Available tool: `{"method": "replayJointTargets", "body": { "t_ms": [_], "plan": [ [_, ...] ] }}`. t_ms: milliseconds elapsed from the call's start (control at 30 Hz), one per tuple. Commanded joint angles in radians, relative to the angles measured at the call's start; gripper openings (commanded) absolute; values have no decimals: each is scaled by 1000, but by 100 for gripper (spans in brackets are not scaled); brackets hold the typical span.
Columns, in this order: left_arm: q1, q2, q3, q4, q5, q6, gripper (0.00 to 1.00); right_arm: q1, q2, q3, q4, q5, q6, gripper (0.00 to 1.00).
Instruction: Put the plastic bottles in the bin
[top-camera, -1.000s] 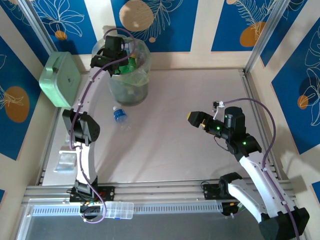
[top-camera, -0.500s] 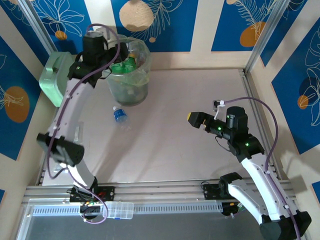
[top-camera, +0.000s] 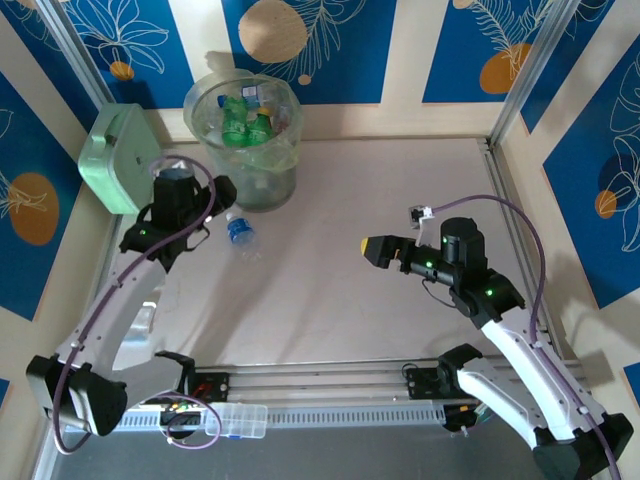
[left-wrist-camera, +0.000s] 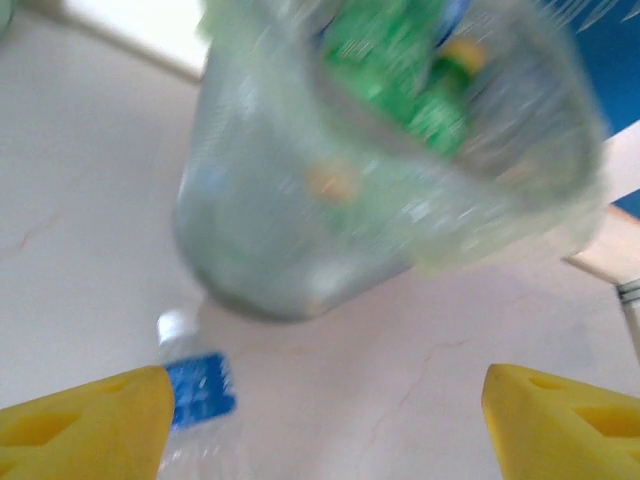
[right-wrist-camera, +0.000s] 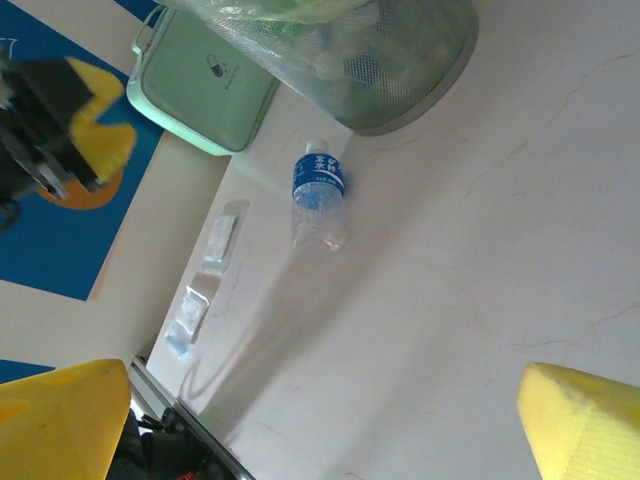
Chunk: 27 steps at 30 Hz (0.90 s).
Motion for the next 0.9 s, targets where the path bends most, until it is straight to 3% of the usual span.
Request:
{"method": "replayJointTargets", "body": {
  "t_ms": [0, 267, 867],
  "plan": [
    [24, 13, -87, 55, 48, -93, 83, 5, 10, -31, 42, 9, 15, 99],
    [32, 206, -154, 73, 50, -106, 97, -9, 21, -43, 73, -28, 27, 99],
    [6, 518, -121, 113, 62, -101, 95, -89, 16, -132, 144, -117, 46, 99]
  ]
}}
